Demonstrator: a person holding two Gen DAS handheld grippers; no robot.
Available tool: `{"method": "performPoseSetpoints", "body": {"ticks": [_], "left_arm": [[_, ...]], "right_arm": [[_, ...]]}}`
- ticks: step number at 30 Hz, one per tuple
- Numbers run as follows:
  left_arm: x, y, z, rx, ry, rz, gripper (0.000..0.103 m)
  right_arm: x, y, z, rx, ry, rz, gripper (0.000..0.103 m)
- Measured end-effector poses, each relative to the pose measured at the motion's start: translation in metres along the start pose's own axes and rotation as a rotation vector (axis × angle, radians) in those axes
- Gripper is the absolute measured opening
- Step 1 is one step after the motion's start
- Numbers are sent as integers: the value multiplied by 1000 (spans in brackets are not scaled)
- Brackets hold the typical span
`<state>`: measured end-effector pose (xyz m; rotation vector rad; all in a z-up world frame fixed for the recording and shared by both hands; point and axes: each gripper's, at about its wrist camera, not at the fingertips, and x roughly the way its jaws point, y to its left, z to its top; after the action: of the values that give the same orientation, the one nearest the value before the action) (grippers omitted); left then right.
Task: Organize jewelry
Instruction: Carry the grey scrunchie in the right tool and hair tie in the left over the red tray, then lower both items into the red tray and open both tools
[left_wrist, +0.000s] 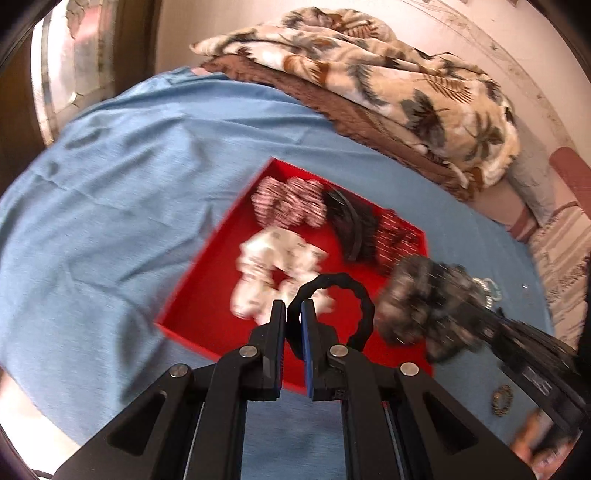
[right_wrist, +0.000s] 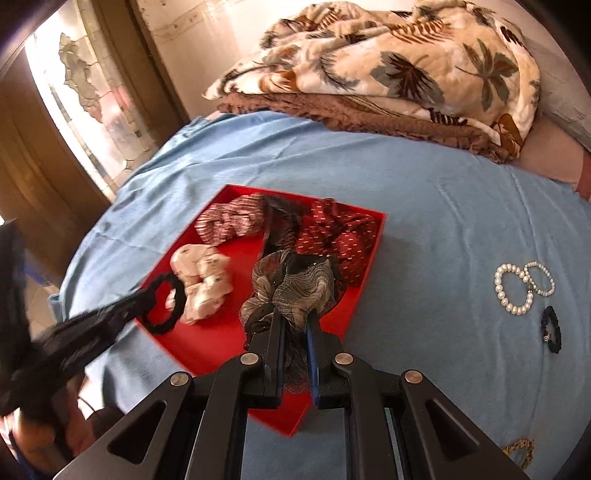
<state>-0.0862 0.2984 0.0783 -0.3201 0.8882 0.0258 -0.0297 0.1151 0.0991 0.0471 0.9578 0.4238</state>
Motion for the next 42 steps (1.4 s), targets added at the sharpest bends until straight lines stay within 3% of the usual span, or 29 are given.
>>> {"method": "performPoseSetpoints", "body": {"ticks": [10,24,26,30,37,42], "left_arm": [[32,-18,-30,6,98,-47,8],[32,-51,-47,24,106,-90,9],[30,-54,-48,19,106,-97,13],[17,-52,-47,-12,84,-100,37],[-14,-52,-44,-11,29,-56,43],[-28,-59,-46,17,-4,-1,47]], "right_arm": [[40,-13,8,2,51,-38,11],[57,-25,15,-7,75,-67,14],[54,-26,16,3,75,-54,15],[44,-25,18,5,55,-30,35],[10,-24,21,-1,-1,-5,37],[-17,-36,14,17,-40,1,46]]}}
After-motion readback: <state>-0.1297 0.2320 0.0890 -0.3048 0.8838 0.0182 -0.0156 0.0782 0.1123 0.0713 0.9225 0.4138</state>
